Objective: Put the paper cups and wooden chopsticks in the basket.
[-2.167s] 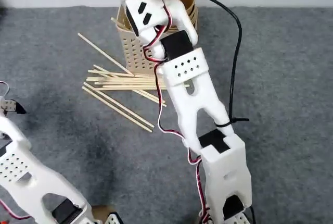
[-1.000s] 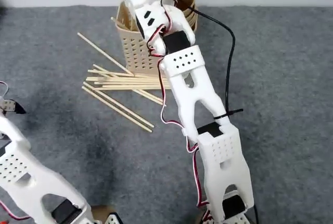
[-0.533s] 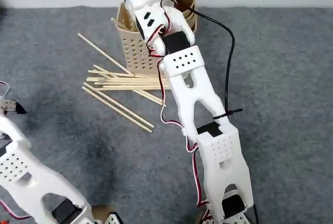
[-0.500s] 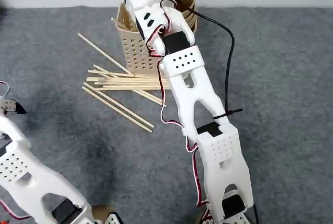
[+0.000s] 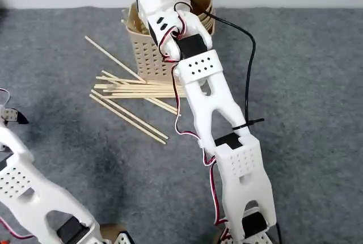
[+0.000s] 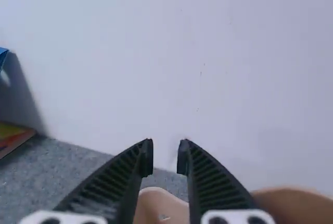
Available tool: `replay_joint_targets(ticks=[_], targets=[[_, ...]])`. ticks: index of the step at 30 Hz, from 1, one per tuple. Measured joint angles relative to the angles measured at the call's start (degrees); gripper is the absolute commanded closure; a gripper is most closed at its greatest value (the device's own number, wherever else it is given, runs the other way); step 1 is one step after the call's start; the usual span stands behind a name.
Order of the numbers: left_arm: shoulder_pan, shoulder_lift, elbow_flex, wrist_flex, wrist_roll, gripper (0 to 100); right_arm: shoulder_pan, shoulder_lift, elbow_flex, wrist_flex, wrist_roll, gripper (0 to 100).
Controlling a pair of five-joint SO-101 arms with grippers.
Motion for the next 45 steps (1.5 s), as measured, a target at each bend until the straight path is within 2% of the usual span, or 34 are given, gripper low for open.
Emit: replay_joint_targets(ticks=[4, 7, 13, 18, 23, 32, 40, 45], targets=[[0.00, 0.00, 0.00, 0.00, 0.00, 74, 0.00, 0.00, -0.70, 1.14, -1.32, 90.2], [0.00, 0.00, 0.00, 0.00, 0.00, 74, -1.05, 0.00, -4.75, 6.95, -2.11, 90.2], [0.00, 0.00, 0.00, 0.00, 0.00, 74, -9.58, 0.00, -20.13, 29.98, -1.67, 90.3], [0.00, 0.00, 0.00, 0.00, 0.00, 74, -15.21, 0.00, -26.73, 50.55, 5.89, 90.3], [0.00, 0.00, 0.00, 0.00, 0.00, 74, -16.70, 0.97, -27.69, 68.48, 12.48, 90.0], [0.00, 0.00, 0.00, 0.00, 0.00, 74, -15.12, 13.45, -27.87, 69.10, 23.56, 89.8], [0.00, 0.00, 0.00, 0.00, 0.00, 74, -16.62, 24.88, -27.87, 66.20, 24.53, 89.4], [0.00, 0.00, 0.00, 0.00, 0.00, 74, -17.05, 29.10, -28.22, 64.79, 24.53, 80.3]])
